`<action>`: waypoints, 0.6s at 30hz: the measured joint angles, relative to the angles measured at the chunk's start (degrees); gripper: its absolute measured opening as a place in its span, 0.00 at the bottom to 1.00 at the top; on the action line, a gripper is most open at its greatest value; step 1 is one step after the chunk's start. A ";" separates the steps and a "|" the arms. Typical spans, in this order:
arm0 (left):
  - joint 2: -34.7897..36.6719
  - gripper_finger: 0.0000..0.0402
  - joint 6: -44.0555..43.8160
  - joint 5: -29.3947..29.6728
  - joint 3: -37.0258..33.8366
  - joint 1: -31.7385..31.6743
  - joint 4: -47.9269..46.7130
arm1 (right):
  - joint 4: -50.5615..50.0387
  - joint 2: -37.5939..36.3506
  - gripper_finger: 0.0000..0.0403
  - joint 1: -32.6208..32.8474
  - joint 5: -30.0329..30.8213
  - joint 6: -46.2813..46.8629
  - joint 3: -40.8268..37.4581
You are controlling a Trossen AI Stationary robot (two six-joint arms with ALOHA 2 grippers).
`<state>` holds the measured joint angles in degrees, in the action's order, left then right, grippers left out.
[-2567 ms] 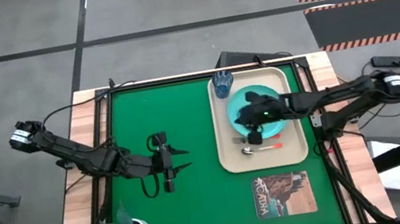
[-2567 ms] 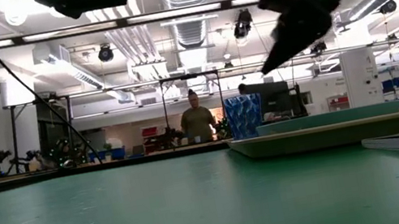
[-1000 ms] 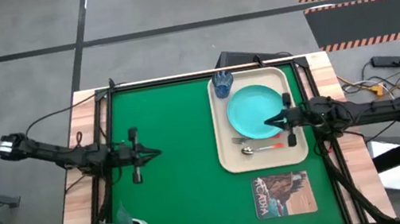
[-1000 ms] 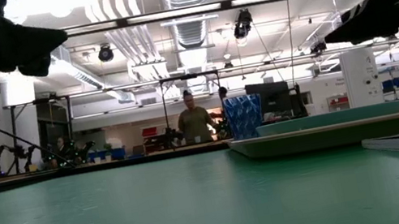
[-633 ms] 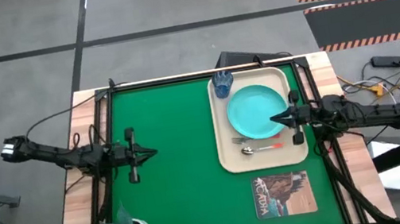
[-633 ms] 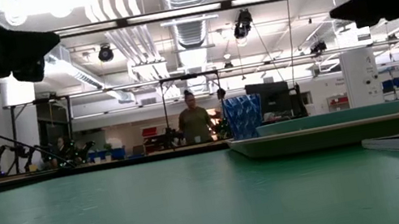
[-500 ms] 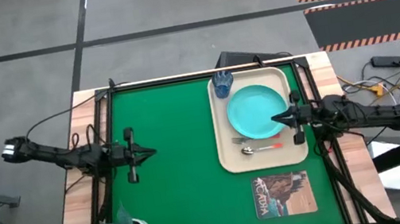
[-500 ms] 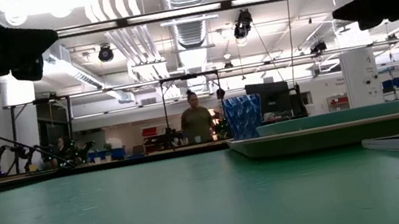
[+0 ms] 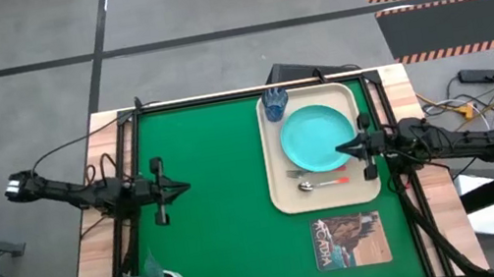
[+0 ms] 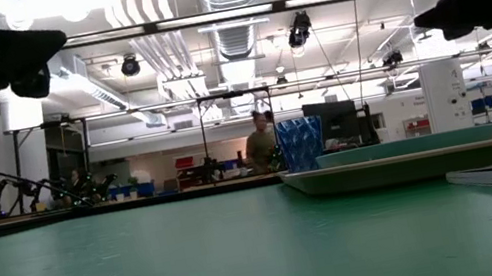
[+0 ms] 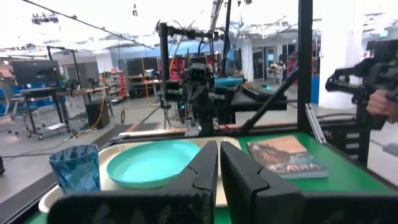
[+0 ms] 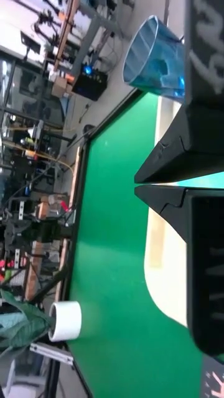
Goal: Pick and place plate/cup/fork/spoon on tray
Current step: Return to Home Position
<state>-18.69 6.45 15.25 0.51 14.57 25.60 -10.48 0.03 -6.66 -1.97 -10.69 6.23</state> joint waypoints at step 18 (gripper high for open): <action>-4.24 0.01 -1.57 13.88 -0.13 0.02 -1.24 | 4.92 1.50 0.02 0.00 -3.85 6.42 -2.81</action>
<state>-22.94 4.89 29.12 0.38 14.59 24.36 -5.56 1.53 -6.66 -5.82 -4.27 3.42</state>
